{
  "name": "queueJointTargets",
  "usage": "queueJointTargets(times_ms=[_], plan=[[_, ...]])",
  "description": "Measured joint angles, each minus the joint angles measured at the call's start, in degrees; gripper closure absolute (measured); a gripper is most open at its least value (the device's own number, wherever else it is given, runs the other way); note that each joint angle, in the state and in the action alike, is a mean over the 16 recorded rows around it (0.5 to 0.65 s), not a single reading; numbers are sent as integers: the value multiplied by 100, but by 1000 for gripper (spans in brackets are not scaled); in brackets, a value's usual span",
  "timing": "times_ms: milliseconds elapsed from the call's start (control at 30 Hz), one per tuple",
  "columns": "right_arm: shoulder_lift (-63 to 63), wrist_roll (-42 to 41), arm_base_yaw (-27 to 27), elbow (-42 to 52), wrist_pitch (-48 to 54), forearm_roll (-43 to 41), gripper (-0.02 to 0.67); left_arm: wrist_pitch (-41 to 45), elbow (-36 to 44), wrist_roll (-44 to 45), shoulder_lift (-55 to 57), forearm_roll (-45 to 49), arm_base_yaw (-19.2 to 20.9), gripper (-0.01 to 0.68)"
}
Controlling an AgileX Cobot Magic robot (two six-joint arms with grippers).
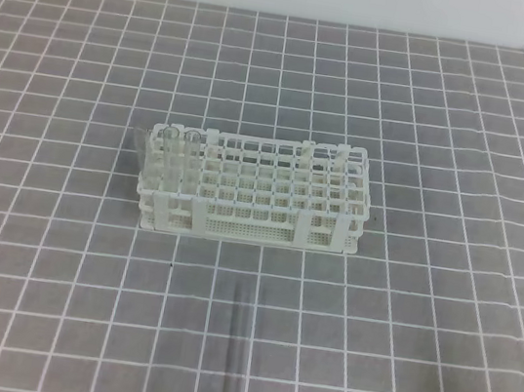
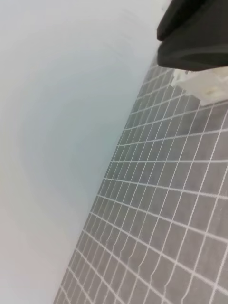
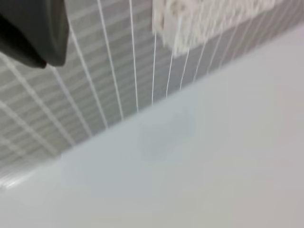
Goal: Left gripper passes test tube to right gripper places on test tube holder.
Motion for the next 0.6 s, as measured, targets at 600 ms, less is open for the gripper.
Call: queueJointTargets(times_ms=[600], plan=[[2476,-70,0,-1992,2085,-1093,662,2522,-2492,2202,3169,-1922,-461,675]])
